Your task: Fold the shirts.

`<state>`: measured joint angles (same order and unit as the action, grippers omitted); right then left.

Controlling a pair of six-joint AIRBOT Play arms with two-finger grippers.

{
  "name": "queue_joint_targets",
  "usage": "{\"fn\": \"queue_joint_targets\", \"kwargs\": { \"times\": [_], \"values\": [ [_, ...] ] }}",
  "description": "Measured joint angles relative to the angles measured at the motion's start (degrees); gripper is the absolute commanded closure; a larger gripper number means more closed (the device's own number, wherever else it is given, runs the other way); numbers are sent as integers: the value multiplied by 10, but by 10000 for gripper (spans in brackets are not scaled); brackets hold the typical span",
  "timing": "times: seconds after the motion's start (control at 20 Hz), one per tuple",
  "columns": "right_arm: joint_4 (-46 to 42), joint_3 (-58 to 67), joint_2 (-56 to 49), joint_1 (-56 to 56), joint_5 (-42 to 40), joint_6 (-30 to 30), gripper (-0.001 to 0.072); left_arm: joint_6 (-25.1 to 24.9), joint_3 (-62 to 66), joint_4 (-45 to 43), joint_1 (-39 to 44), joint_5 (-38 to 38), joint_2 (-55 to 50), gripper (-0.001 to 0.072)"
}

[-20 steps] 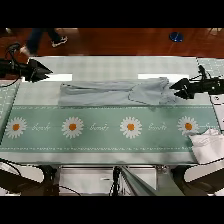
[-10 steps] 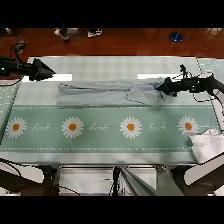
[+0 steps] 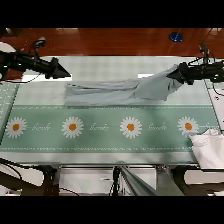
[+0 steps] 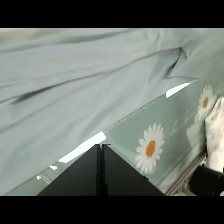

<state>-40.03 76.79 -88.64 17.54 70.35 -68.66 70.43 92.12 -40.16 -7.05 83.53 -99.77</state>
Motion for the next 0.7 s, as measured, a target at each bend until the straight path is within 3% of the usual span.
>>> {"fn": "queue_joint_targets", "kwargs": {
  "times": [0.25,0.7],
  "values": [
    [-15,0,54,1,49,-18,688,41,0,-14,114,-15,0,674],
    [-37,0,161,1,105,-48,687,124,0,-52,345,-162,-13,673]
  ]
}}
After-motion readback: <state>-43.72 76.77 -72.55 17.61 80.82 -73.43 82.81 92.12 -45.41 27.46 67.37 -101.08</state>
